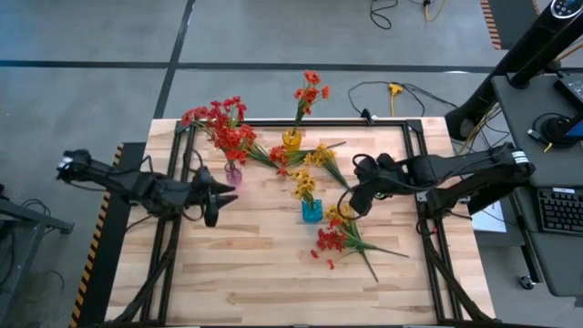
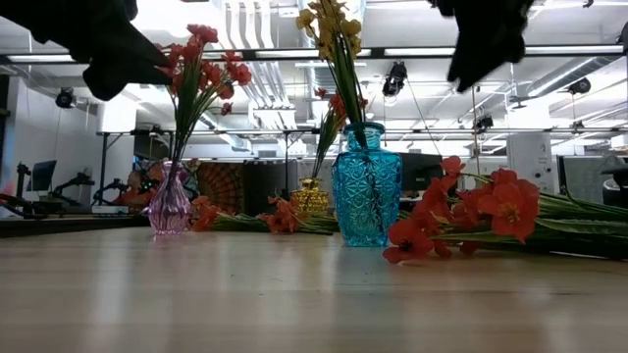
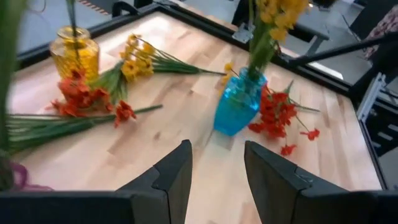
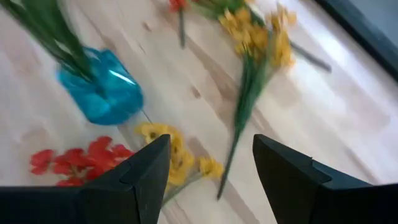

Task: Sort flowers into vase by color
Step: Put the top yellow flowers into the blue vase

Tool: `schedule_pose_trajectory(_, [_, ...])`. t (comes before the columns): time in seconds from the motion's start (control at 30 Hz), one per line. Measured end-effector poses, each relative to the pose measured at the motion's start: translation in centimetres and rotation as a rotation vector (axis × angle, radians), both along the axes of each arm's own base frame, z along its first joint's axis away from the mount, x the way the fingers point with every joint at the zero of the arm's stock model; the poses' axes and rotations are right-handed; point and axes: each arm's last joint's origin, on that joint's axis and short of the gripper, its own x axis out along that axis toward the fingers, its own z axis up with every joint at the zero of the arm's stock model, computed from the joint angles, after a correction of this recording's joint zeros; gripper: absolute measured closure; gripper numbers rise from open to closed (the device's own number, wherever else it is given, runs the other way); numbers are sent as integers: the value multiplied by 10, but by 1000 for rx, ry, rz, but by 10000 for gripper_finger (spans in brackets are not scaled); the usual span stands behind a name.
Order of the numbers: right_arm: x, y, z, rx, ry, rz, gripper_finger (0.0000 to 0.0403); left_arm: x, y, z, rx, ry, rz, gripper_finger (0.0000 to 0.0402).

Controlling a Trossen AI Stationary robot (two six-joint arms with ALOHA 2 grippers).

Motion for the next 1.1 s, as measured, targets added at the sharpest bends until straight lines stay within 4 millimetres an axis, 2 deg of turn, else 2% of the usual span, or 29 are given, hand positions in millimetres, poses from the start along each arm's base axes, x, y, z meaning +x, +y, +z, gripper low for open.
schedule_pose_trajectory(0.13, [-2,-10,-22,12,40,-78,182,0,-19,5,8,-26,-5,271])
schedule_pose_trajectory(0.3, [0,-35,-43,6,20,-164,182,-2,-42,15,87,-78,22,271])
schedule_pose_trajectory(0.47, [10,-65,-58,41,-5,-140,182,-1,-66,20,172,-95,29,271])
schedule_pose_trajectory(0.63, [17,-91,-72,5,61,-107,182,5,-86,26,211,-80,-7,271])
schedule_pose_trajectory(0.83, [34,-107,-99,-15,114,-23,181,16,-99,28,274,-40,-23,271])
schedule_pose_trajectory(0.97, [49,-112,-111,-6,72,3,181,21,-105,25,296,-20,-26,271])
schedule_pose_trajectory(1.1, [55,-121,-121,1,90,-16,178,23,-107,22,302,-11,-24,271])
